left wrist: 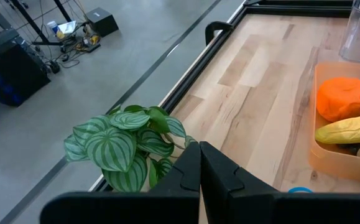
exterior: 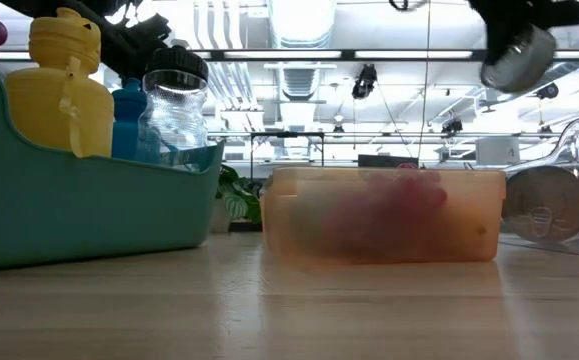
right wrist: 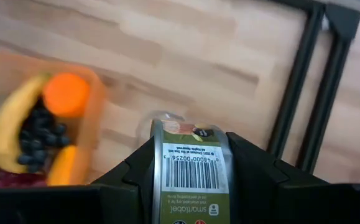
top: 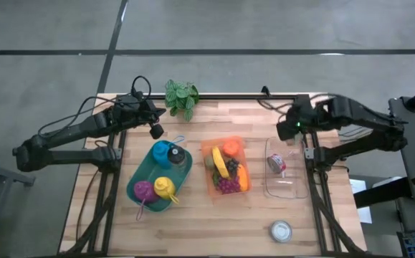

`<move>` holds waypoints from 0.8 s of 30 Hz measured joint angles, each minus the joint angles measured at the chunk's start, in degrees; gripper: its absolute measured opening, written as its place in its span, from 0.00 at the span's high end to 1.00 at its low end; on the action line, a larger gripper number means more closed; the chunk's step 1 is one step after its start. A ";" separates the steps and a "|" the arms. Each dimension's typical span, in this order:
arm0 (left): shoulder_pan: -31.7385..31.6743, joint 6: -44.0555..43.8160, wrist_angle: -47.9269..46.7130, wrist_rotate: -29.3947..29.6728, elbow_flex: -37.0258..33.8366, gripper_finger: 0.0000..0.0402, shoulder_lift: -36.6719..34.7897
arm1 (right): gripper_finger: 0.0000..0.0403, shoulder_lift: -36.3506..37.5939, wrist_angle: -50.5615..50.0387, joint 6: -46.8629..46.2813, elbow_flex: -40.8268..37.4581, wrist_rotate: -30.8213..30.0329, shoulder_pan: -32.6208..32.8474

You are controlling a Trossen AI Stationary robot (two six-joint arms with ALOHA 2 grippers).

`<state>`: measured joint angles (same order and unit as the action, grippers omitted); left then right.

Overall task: Pick & Place Food Item
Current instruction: Put the top green tuna can into the transparent bin

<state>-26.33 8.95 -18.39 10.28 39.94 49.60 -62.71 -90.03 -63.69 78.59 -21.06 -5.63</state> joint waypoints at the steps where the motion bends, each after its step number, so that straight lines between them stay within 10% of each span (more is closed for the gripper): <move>1: 0.00 0.00 0.01 0.00 0.00 0.99 0.00 | 0.64 0.76 0.02 -2.12 -2.10 0.16 0.92; 24: 0.00 0.00 0.02 -0.02 0.00 0.99 0.00 | 0.61 3.32 12.66 -25.00 -34.68 2.27 8.13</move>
<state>-26.33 8.95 -18.37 10.26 39.94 49.60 -59.38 -77.37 -88.69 43.91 -18.78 2.50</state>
